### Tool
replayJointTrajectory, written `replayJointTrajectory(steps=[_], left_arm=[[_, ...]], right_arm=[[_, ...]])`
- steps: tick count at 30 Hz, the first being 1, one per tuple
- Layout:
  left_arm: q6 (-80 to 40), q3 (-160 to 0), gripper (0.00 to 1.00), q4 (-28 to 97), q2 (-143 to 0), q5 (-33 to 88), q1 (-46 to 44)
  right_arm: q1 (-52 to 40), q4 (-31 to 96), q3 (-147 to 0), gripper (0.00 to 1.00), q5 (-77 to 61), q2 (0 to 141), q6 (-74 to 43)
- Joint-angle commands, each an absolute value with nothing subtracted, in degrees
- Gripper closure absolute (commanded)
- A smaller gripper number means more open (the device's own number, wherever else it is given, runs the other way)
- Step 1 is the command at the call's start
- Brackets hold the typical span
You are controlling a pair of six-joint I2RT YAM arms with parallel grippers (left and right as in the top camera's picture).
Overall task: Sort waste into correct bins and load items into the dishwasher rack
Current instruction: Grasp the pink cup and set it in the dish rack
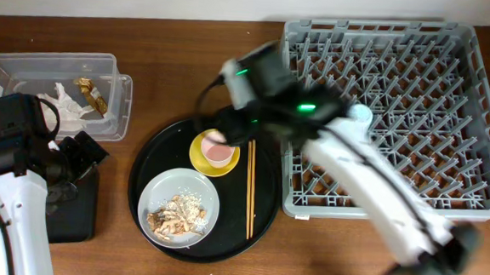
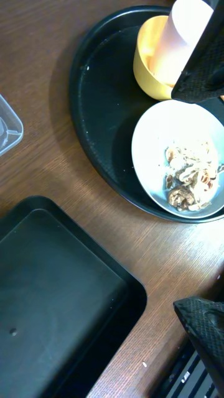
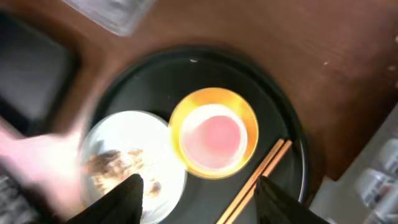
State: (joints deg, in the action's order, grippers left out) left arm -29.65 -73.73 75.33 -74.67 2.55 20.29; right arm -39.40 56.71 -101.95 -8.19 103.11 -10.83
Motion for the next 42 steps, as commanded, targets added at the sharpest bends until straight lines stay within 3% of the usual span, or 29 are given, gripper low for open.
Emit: replayJointTrajectory(steps=[1,5,9,10,11,13,18,21,23,26,28,33,36,42], left_arm=[[-30.0,-74.4,0.01,75.3,-74.5,2.3,20.5],[-30.0,-74.4,0.01,75.3,-74.5,2.3,20.5],[-30.0,-74.4,0.01,75.3,-74.5,2.3,20.5],[-30.0,-74.4,0.01,75.3,-74.5,2.3,20.5],[-30.0,-74.4,0.00,75.3,-74.5,2.3,20.5],[-30.0,-74.4,0.01,75.3,-74.5,2.3,20.5],[-30.0,-74.4,0.01,75.3,-74.5,2.3,20.5],[-30.0,-74.4,0.01,75.3,-74.5,2.3,20.5],[-30.0,-74.4,0.01,75.3,-74.5,2.3,20.5],[-30.0,-74.4,0.01,75.3,-74.5,2.3,20.5],[-30.0,-74.4,0.01,75.3,-74.5,2.3,20.5],[-30.0,-74.4,0.01,75.3,-74.5,2.3,20.5],[-30.0,-74.4,0.01,75.3,-74.5,2.3,20.5],[-30.0,-74.4,0.01,75.3,-74.5,2.3,20.5]], right_arm=[[-44.6,52.3,-101.6,0.42,3.4,114.5,-14.5],[-49.1,48.8,-101.6,0.52,3.7,120.4,-14.5],[-51.9,48.6,-101.6,0.56,11.3,123.0,-16.0],[-51.8,48.7,-101.6,0.62,11.2,123.3,-16.3],[-51.9,49.0,-101.5,0.76,11.2,123.3,-17.1],[-51.9,49.1,-101.6,0.95,9.7,123.0,-17.1],[-48.7,62.5,-118.3,0.96,9.6,120.5,-18.4],[-37.1,76.6,-139.7,0.96,0.7,119.3,-17.4],[-22.3,80.6,-148.1,0.96,-16.4,119.2,-13.3],[-4.3,80.8,-145.3,0.96,-44.1,121.3,-4.9],[3.6,78.2,-139.3,0.96,-50.9,124.1,-4.6],[10.2,58.2,-122.1,0.96,-79.5,129.5,-4.7],[11.6,52.2,-114.3,0.96,-78.5,131.6,-6.0],[15.4,52.0,-113.6,0.96,-74.5,134.6,-9.9]])
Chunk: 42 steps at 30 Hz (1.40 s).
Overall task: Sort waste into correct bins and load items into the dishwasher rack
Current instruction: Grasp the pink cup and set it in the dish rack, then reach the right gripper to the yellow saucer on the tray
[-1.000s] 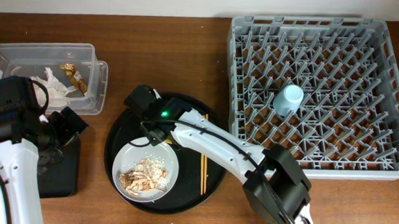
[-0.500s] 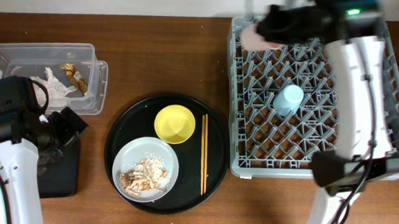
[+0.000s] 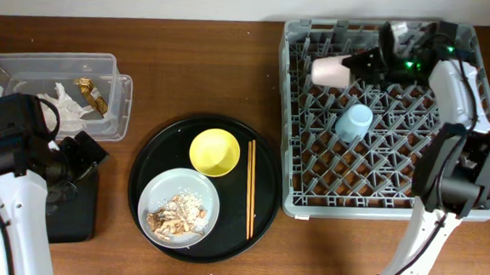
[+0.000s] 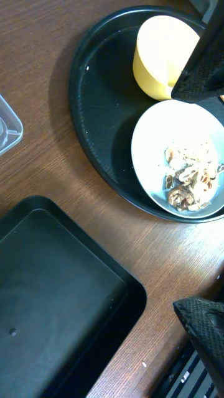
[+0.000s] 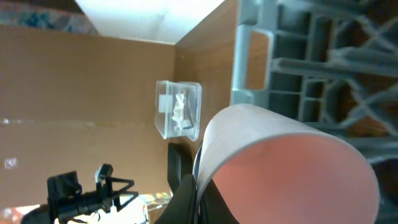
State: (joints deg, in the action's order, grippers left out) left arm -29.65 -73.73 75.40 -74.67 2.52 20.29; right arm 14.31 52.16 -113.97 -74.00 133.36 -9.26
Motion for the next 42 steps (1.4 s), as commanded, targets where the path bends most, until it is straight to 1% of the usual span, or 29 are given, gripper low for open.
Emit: replayJointTrajectory(steps=[1,3,4,5,7,8,13,18,20,22,24,26,27,30,31,32,33,34,35,36,39,40,41,42], left_arm=[[-30.0,-74.4,0.01,75.3,-74.5,2.3,20.5],[-30.0,-74.4,0.01,75.3,-74.5,2.3,20.5],[-30.0,-74.4,0.01,75.3,-74.5,2.3,20.5],[-30.0,-74.4,0.01,75.3,-74.5,2.3,20.5],[-30.0,-74.4,0.01,75.3,-74.5,2.3,20.5],[-30.0,-74.4,0.01,75.3,-74.5,2.3,20.5],[-30.0,-74.4,0.01,75.3,-74.4,2.3,20.5],[-30.0,-74.4,0.01,75.5,-74.4,2.3,20.5],[-30.0,-74.4,0.01,75.5,-74.5,2.3,20.5],[-30.0,-74.4,0.01,75.5,-74.5,2.3,20.5],[-30.0,-74.4,0.01,75.5,-74.5,2.3,20.5],[-30.0,-74.4,0.01,75.5,-74.5,2.3,20.5],[-30.0,-74.4,0.01,75.5,-74.5,2.3,20.5],[-30.0,-74.4,0.01,75.5,-74.4,2.3,20.5],[-30.0,-74.4,0.01,75.5,-74.5,2.3,20.5],[-30.0,-74.4,0.01,75.5,-74.5,2.3,20.5],[-30.0,-74.4,0.01,75.5,-74.5,2.3,20.5],[-30.0,-74.4,0.01,75.5,-74.5,2.3,20.5],[-30.0,-74.4,0.01,75.5,-74.5,2.3,20.5],[-30.0,-74.4,0.01,75.5,-74.5,2.3,20.5],[-30.0,-74.4,0.01,75.5,-74.5,2.3,20.5],[-30.0,-74.4,0.01,75.5,-74.5,2.3,20.5],[-30.0,-74.4,0.01,75.5,-74.5,2.3,20.5],[-30.0,-74.4,0.01,75.5,-74.4,2.3,20.5]], right_arm=[[15.4,51.8,-113.6,0.96,-74.6,134.9,-9.7],[14.8,49.7,-113.6,0.96,-80.0,135.3,-9.5],[14.2,47.1,-113.6,0.96,-85.9,135.3,-9.5],[13.6,44.7,-113.6,0.96,-88.7,135.3,-11.4],[13.5,45.2,-113.6,0.95,-84.7,135.4,-11.9],[13.7,46.2,-113.3,0.95,-77.7,135.4,-14.8],[15.9,46.0,-110.6,0.95,-72.4,135.4,-15.6],[19.4,47.5,-110.3,0.86,-69.8,135.3,-15.6],[22.3,48.2,-111.6,0.80,-69.0,133.6,-15.5],[25.3,53.1,-114.1,0.71,-62.1,129.6,-15.2],[27.8,59.2,-116.9,0.67,-52.5,121.9,-13.5],[27.7,61.6,-117.3,0.64,-46.7,115.4,-12.2],[26.1,63.0,-117.3,0.64,-42.9,109.7,-9.8],[19.0,66.3,-117.3,0.63,-40.1,100.4,-6.2],[15.7,67.5,-117.3,0.63,-38.7,98.6,-6.2],[9.3,69.3,-117.3,0.60,-36.2,96.7,-6.2],[2.6,70.8,-117.3,0.37,-35.7,96.2,-6.2],[-5.3,71.4,-117.3,0.17,-35.7,96.7,-6.2],[-11.1,71.3,-117.3,0.07,-35.6,97.7,-6.2],[-17.3,70.5,-117.3,0.01,-35.3,99.3,-6.2],[-31.1,65.8,-117.3,0.02,-35.0,106.7,-6.2],[-34.5,64.1,-117.3,0.00,-32.9,109.8,-6.3],[-38.5,62.5,-117.3,0.19,-23.2,114.4,-10.4],[-40.8,62.1,-117.3,0.28,-12.7,117.9,-16.2]])
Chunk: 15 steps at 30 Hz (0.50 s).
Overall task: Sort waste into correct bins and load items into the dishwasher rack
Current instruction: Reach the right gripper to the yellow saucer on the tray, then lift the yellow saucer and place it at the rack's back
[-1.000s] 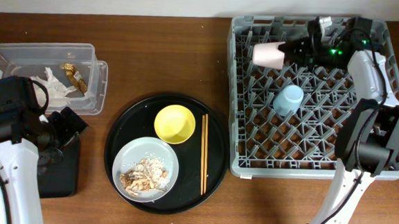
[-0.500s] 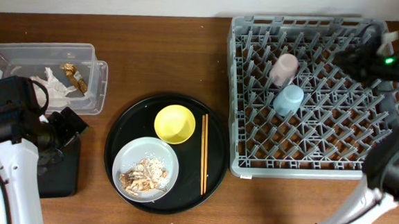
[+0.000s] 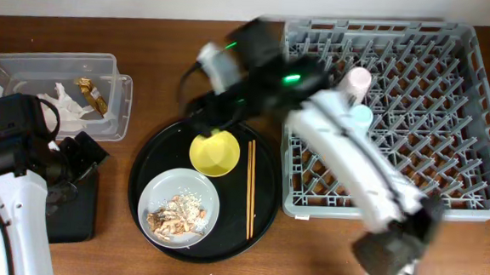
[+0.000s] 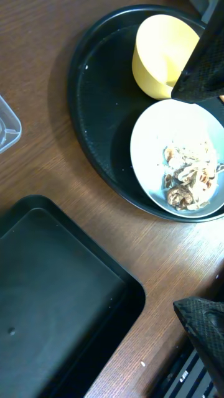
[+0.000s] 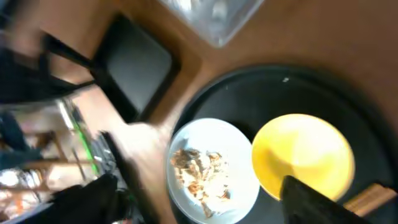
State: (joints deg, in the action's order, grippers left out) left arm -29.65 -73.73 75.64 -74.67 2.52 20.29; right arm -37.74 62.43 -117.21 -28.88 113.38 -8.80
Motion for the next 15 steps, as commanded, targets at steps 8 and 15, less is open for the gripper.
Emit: replayJointTrajectory(steps=[8,15], left_arm=[[-30.0,-74.4,0.01,75.5,-74.5,2.3,20.5],[-30.0,-74.3,0.01,75.5,-74.5,2.3,20.5]], right_arm=[[-49.8,53.6,-117.3,0.53,3.8,134.1,-37.5],[-51.0,52.9,-117.3,0.74,4.8,137.7,-39.7]])
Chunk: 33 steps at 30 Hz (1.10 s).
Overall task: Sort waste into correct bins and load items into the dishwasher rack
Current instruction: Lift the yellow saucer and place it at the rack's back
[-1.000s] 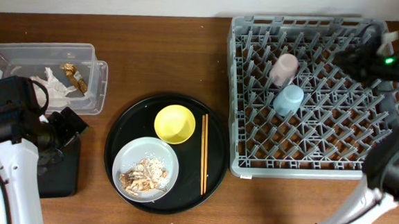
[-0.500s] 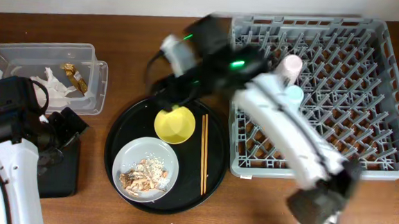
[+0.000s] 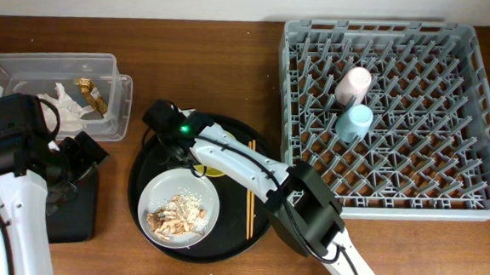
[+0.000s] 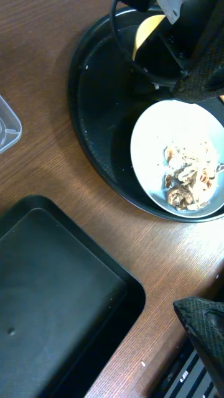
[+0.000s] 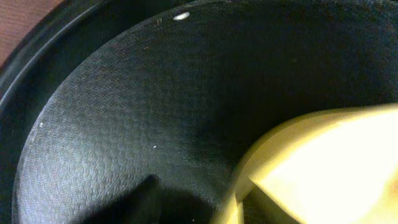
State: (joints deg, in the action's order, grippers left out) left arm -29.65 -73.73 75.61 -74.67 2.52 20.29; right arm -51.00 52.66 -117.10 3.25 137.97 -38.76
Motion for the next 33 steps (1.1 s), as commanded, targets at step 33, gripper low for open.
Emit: replayJointTrajectory(steps=[33], left_arm=[[-30.0,-74.3,0.01,75.5,-74.5,2.3,20.5]], right_arm=[[11.9,27.6,-136.3,0.94,-72.3,148.5,-33.5]])
